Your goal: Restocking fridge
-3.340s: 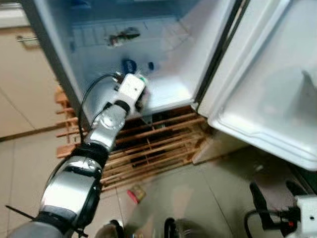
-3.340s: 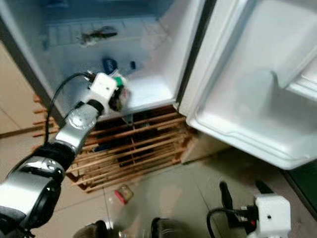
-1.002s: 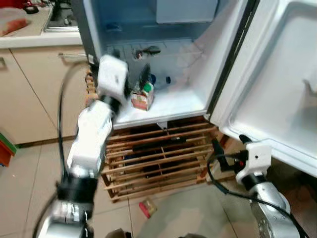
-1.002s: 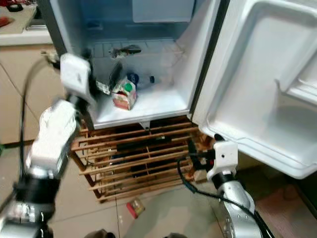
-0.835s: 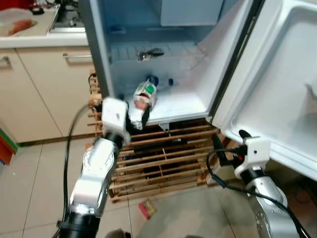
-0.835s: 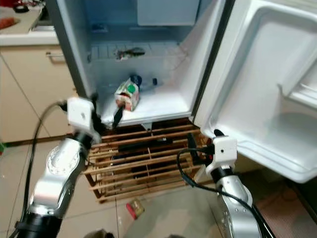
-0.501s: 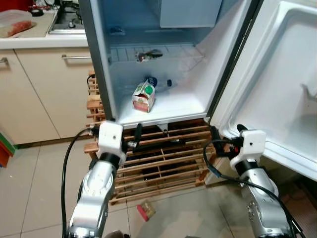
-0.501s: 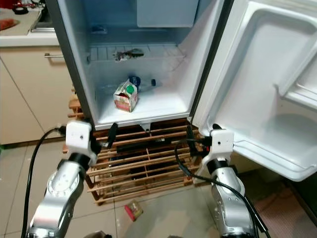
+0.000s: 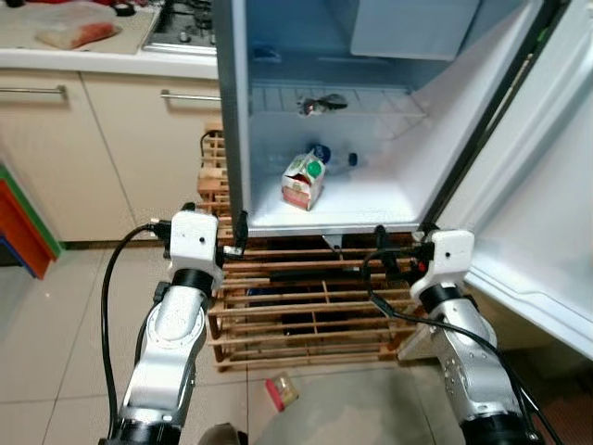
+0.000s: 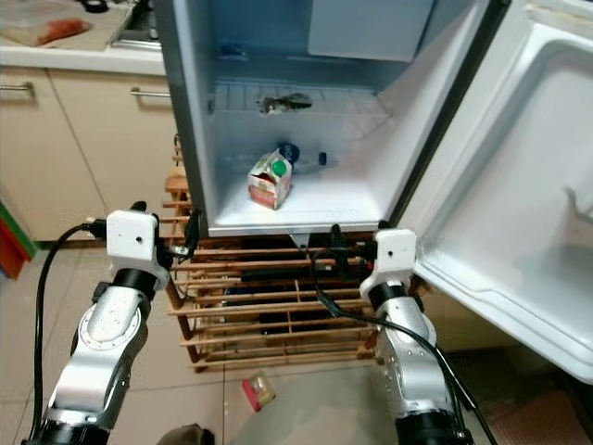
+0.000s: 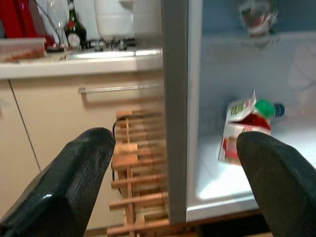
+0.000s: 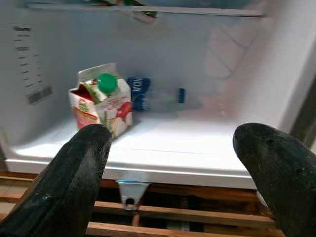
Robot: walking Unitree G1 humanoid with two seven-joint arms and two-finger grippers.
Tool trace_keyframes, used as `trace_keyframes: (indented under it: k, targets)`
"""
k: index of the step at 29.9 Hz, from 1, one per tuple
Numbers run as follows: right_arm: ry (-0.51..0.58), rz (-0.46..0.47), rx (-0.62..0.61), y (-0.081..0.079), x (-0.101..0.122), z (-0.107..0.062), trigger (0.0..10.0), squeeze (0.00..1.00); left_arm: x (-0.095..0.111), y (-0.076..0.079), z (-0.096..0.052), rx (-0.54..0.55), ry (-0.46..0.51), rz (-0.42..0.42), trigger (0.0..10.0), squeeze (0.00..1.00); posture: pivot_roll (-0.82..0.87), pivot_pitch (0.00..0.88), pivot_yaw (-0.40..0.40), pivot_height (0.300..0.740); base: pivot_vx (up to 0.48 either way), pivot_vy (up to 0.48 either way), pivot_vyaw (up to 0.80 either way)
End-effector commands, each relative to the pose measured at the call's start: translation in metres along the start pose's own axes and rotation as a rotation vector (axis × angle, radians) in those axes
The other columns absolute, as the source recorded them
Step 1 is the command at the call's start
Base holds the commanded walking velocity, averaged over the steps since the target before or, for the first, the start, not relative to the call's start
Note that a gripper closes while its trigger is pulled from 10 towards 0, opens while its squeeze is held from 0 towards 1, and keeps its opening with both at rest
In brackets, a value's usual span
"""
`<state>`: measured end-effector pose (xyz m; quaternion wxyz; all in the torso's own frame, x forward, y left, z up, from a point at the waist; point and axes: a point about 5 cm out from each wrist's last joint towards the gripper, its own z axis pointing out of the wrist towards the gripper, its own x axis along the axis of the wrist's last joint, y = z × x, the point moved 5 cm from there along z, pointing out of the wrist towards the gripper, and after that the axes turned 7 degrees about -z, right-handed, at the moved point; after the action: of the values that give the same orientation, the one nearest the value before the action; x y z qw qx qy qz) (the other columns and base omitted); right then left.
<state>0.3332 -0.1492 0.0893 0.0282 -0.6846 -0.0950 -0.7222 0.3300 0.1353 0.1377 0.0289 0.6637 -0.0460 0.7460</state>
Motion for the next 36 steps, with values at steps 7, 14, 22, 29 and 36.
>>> trace_keyframes:
  k: [7,14,22,29,36]
  targets:
    - [-0.004,-0.021,-0.002,0.004,-0.003,0.002,10.0,0.10,-0.005,0.018,-0.001,-0.102,-0.017,0.041,10.0,0.00,0.04,0.000,-0.065,0.740,0.000,0.000,0.53]
    - [-0.008,-0.028,0.019,0.001,-0.005,0.003,10.0,0.17,-0.005,0.019,0.003,-0.110,-0.016,0.036,10.0,0.00,0.05,0.000,-0.070,0.740,0.000,0.000,0.51]
    - [-0.012,-0.008,0.002,0.004,-0.006,0.006,10.0,0.11,-0.008,0.023,0.006,-0.118,-0.036,0.033,10.0,0.00,0.05,0.000,-0.065,0.740,0.000,0.000,0.25]
    - [-0.011,-0.004,0.000,0.002,-0.007,0.004,10.0,0.11,-0.011,0.021,0.008,-0.104,-0.053,0.025,10.0,0.00,0.04,0.000,-0.056,0.740,-0.038,0.000,0.00]
    - [-0.009,-0.005,0.001,0.002,-0.007,0.002,10.0,0.11,-0.012,0.019,0.010,-0.085,-0.054,0.025,10.0,0.00,0.03,0.000,-0.058,0.740,-0.261,0.000,0.00]
